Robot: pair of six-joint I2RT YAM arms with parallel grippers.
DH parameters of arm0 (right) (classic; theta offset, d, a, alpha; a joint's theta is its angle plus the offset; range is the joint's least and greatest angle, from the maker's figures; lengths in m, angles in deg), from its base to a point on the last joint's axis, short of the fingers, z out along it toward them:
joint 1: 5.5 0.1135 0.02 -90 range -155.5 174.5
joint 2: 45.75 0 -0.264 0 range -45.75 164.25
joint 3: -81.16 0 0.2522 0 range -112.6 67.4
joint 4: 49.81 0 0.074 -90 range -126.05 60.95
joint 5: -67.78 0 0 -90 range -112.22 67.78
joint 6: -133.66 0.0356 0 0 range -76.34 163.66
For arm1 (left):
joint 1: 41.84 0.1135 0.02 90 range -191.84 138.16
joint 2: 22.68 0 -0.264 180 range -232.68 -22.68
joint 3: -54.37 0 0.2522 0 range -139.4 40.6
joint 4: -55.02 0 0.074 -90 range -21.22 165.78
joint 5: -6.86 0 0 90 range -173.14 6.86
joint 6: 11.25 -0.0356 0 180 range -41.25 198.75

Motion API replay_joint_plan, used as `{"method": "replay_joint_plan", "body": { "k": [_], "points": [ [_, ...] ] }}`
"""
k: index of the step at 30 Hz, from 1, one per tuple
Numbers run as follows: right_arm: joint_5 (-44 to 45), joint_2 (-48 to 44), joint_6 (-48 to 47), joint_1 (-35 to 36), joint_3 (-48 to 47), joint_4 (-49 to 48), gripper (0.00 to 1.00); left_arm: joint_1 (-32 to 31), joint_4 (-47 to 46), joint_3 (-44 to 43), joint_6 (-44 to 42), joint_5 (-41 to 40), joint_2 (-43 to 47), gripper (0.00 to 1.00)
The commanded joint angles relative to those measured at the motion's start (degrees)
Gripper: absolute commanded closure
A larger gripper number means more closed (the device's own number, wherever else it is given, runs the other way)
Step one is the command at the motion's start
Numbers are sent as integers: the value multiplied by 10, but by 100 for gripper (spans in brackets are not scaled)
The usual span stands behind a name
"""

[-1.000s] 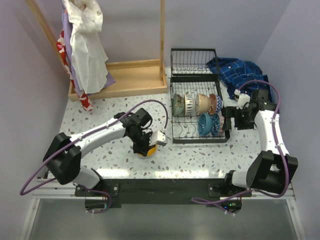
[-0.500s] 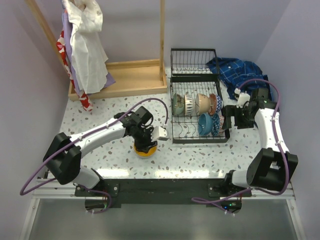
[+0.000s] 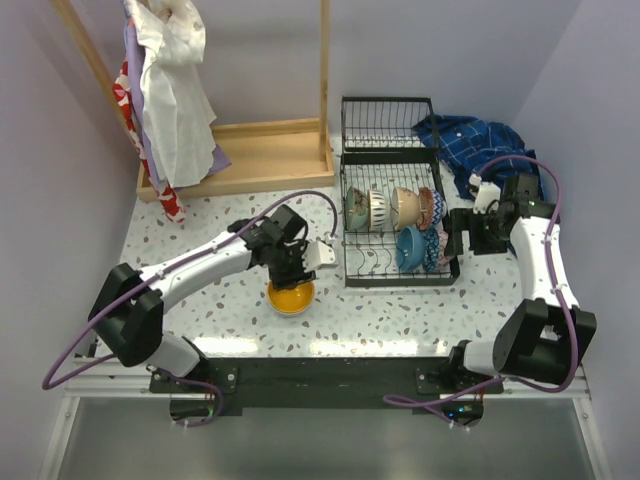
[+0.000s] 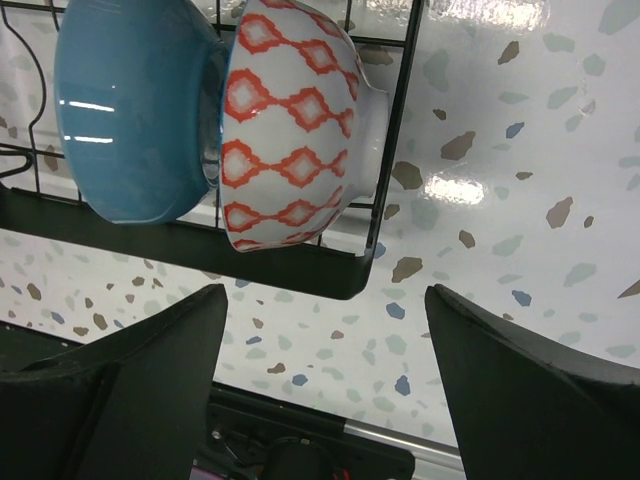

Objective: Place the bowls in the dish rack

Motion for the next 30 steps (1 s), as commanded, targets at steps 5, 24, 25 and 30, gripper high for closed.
{"method": "replay_joint_plan", "body": {
  "k": [5,24,25,30],
  "points": [
    [-24,-9,0,1,-11,-13,15,52,-73,-49,-7,-120,6,46],
    [-8,-6,-5,1,-8,-2,15,53,-70,-5,-14,-56,-29,40],
    [-7,-5,-5,1,-7,-2,15,53,-71,-2,-13,-56,-31,40],
    [-5,-1,-3,1,-10,-2,15,53,-77,-4,0,-64,-20,37]
  ]
}}
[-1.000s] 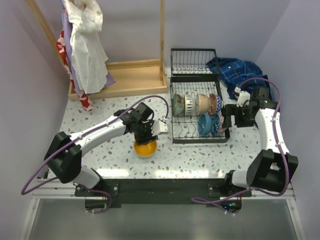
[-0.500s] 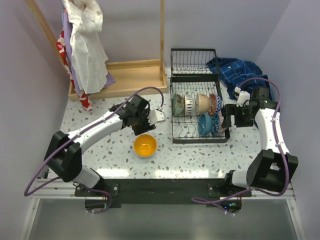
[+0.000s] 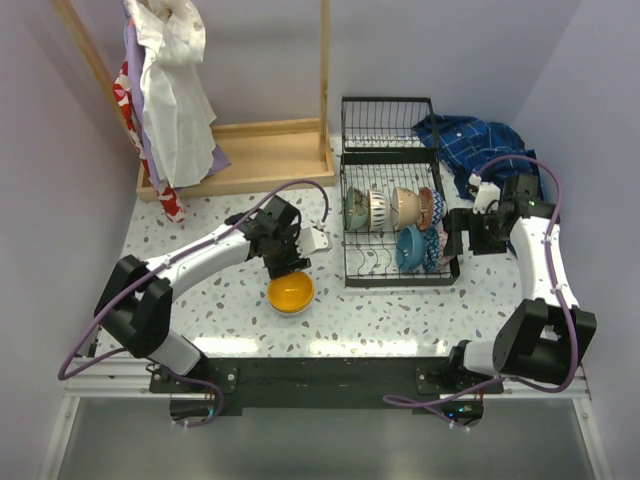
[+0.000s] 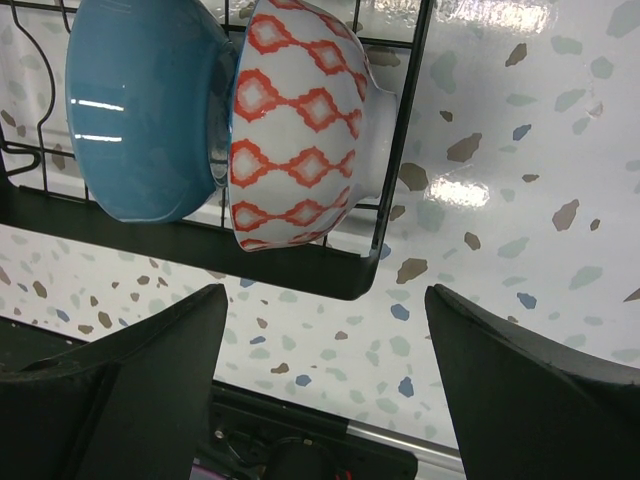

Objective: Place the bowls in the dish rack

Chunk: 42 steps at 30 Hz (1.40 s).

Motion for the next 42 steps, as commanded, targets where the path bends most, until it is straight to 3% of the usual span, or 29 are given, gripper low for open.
{"method": "replay_joint_plan", "body": {
  "k": [1,7,12,16,19,25,32,36,42],
  "points": [
    [3,3,1,2,-9,-5,15,0,-15,2,4,8,10,37],
    [-8,26,16,2,-27,-1,15,0,-35,25,6,13,9,36],
    [-14,30,16,2,-35,0,16,0,-17,-10,13,13,18,36],
    [-64,-13,-43,11,-35,8,15,-1,-12,-31,18,17,37,36],
    [-118,-94,-142,46,-20,10,15,0,-6,-33,7,9,39,36],
    [-203,-167,-290,134,-35,84,18,6,-24,-18,-1,1,30,36],
    [-237,-222,-318,235,-36,66,21,19,-42,1,-10,2,22,37],
    [-221,-196,-296,305,-59,25,22,27,-49,12,-8,12,22,37],
    [-153,-163,-254,477,-90,-53,23,33,-43,-3,13,23,56,37]
  ]
}}
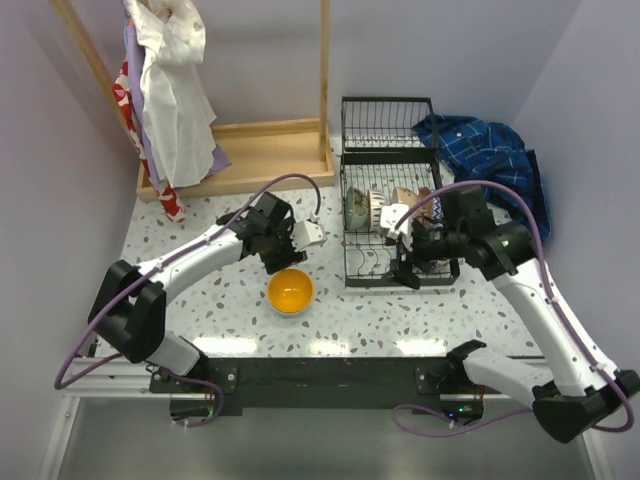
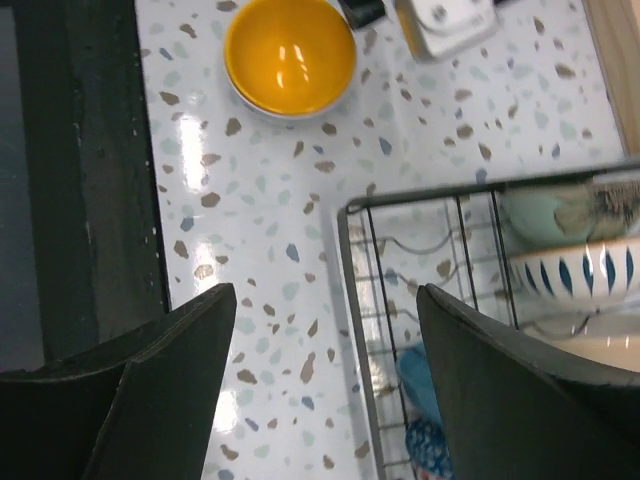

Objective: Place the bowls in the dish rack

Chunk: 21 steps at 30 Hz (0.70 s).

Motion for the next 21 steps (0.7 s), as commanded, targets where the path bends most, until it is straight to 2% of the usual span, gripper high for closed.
{"method": "replay_joint_plan", "body": {
  "k": [1,6,10,21],
  "points": [
    [50,20,24,121,-30,-87,23,7,-9,-22,14,26,41,37],
    [70,45,16,207,-25,-117,26,11,14,-5,10,55,57,37],
    [121,50,-31,308,13,-155,26,12,16,29,7,60,70,37],
    [118,195,-70,384,-21,-220,28,29,-72,79,23,80,42,37]
  ]
}}
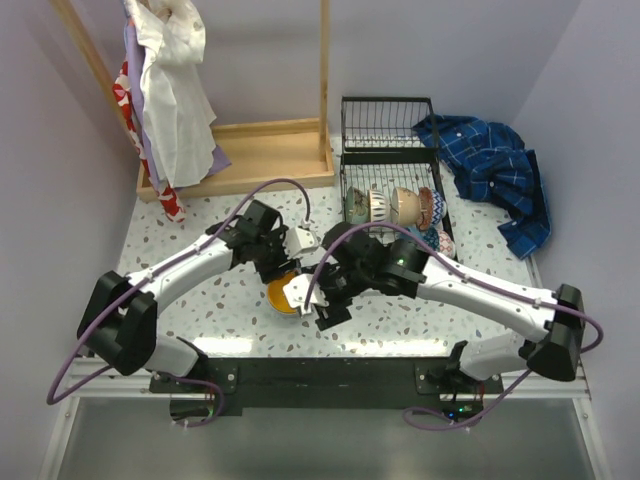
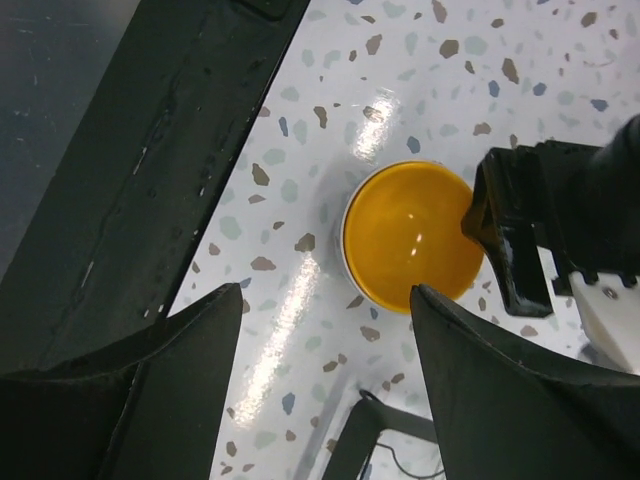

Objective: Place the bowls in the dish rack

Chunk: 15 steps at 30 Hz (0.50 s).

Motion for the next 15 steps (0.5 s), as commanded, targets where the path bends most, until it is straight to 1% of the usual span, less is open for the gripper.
{"method": "replay_joint_plan", "body": {
  "k": [1,5,9,15],
  "points": [
    [13,39,-29,18,-30,-46,28,10,-73,30,18,21,-6,37],
    [14,71,-29,23,-30,-69,28,14,-104,55,33,28,-13,37],
    [18,99,-27,34,-35,-79,28,16,-130,86,36,37,-28,37],
    [31,146,-29,49,-48,-85,29,19,-171,110,49,53,-54,38]
  ]
}}
